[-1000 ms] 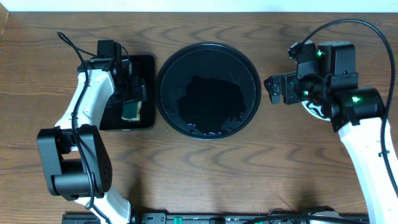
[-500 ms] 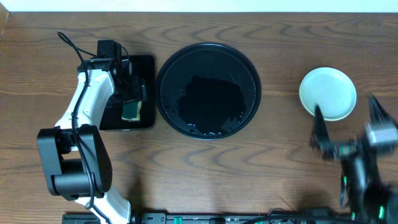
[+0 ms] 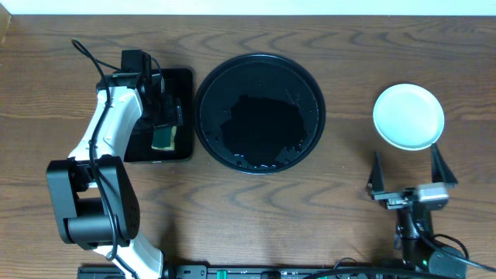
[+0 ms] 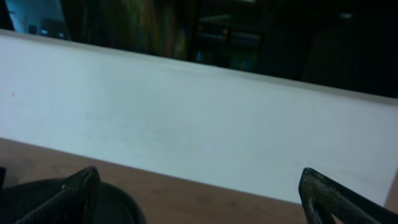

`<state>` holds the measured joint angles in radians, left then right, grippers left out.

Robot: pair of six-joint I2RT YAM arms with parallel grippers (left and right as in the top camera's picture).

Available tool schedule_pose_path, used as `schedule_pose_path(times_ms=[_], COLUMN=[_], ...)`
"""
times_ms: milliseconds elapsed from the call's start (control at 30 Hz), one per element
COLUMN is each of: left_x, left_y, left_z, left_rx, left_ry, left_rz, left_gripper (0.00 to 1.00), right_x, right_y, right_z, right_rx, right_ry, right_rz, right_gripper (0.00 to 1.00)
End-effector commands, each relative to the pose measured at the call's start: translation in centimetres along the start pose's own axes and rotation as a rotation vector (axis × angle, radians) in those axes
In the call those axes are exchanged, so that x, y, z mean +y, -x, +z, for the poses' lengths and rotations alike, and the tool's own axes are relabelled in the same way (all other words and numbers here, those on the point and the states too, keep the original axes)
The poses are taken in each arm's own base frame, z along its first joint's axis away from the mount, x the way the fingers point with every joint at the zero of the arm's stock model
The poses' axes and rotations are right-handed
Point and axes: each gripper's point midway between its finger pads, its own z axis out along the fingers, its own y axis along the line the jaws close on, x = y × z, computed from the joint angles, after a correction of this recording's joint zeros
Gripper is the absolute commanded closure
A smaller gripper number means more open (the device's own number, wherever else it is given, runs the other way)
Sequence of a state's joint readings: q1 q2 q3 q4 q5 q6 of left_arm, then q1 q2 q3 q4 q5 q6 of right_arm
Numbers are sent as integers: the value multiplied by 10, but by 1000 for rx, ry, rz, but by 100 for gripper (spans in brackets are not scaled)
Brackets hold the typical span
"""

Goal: Clean dirty plates on tray and stack at the side

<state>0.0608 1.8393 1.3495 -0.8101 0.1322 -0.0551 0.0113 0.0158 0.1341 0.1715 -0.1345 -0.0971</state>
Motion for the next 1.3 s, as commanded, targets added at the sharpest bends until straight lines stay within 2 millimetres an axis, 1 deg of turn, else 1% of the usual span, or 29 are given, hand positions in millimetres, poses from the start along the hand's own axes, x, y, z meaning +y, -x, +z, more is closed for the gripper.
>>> schedule_pose_path(times_ms=[0,200,400,433,733,833,1000,1100,1267], left_x=[0,0,0,0,0,0,0,0,0], left_y=[-4,-4,-4,-4,-4,-4,-4,-4,-4], left_z=[3,3,3,3,3,3,3,3,3], left_rx=[13,13,13,13,13,13,13,13,13], left_ry=[-1,-1,-1,-1,-1,-1,-1,-1,-1], left_rz=[-3,-3,-3,-3,-3,-3,-3,-3,-3], left_gripper=[18,18,18,17,17,17,17,17,17], right_x=[4,4,3,2,-8,-18,-26,-25,-25], right_y=[-22,-60,-114,-121,-121,-121,-118,-117,-121], right_z=[0,-2,-15,-17,-18,-19,-19,-19,-20], right_rx=[22,122,339,368,370,369,346,338,359], right_ry=[16,2,-20,-28,-88,-160,-223,-220,-218], right_rz=[4,20,43,49,45,110,196,204,204], right_gripper=[1,1,1,1,1,1,1,1,1])
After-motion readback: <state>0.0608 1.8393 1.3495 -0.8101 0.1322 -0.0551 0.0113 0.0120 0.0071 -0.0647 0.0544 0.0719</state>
